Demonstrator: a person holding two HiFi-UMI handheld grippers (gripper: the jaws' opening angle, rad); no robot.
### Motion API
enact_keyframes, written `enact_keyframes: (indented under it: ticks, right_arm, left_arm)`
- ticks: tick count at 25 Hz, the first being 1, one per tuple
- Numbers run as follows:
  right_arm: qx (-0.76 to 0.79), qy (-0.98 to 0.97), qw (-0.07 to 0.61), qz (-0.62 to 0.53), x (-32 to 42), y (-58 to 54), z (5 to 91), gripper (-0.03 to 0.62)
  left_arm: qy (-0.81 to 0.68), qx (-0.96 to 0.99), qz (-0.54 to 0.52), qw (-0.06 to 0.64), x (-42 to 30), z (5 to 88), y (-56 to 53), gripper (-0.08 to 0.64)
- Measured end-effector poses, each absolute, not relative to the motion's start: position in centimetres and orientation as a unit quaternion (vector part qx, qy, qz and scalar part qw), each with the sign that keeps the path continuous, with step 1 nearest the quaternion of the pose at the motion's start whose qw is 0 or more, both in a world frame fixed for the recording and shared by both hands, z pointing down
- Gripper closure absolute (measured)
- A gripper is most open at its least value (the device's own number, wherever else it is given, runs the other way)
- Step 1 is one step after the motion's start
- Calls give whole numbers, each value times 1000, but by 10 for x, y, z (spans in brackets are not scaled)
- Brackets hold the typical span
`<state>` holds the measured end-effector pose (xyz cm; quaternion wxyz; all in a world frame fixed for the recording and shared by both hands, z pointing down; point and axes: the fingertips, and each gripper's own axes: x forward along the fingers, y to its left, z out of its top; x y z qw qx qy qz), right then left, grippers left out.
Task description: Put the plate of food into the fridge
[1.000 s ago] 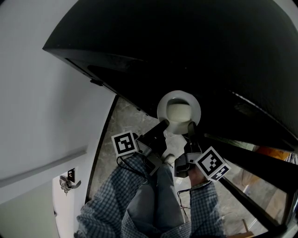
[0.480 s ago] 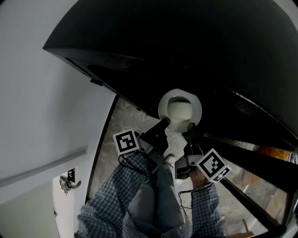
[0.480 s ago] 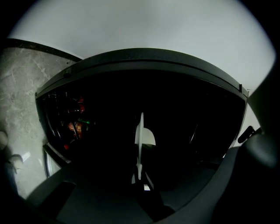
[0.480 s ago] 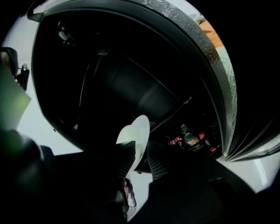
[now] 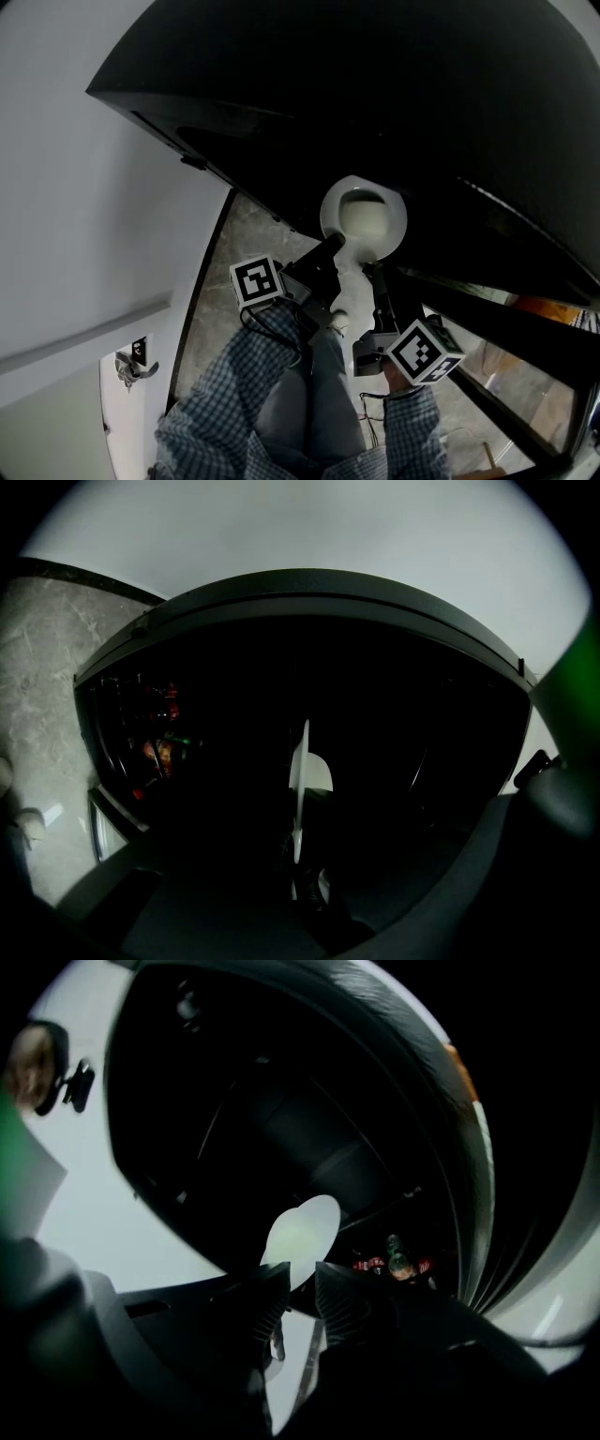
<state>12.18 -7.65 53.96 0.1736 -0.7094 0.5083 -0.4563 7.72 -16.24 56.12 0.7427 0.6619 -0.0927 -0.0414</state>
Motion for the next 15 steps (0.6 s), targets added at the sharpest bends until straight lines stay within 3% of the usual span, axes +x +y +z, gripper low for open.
enact_keyframes:
  ticks: [3,12,15]
  right_arm:
    - [-716,558,85,-411,109,-78,535,526]
    - [-671,618,-391,-122,81,-94,533,526]
    - [-620,600,-505,-25,78,-97,539,526]
  left_arm:
    - [-91,662,-43,742,80,559,-164,529]
    - [-92,660,-40,744,81,560,-165,529]
    - [-90,657,-42,747,82,559,-164,529]
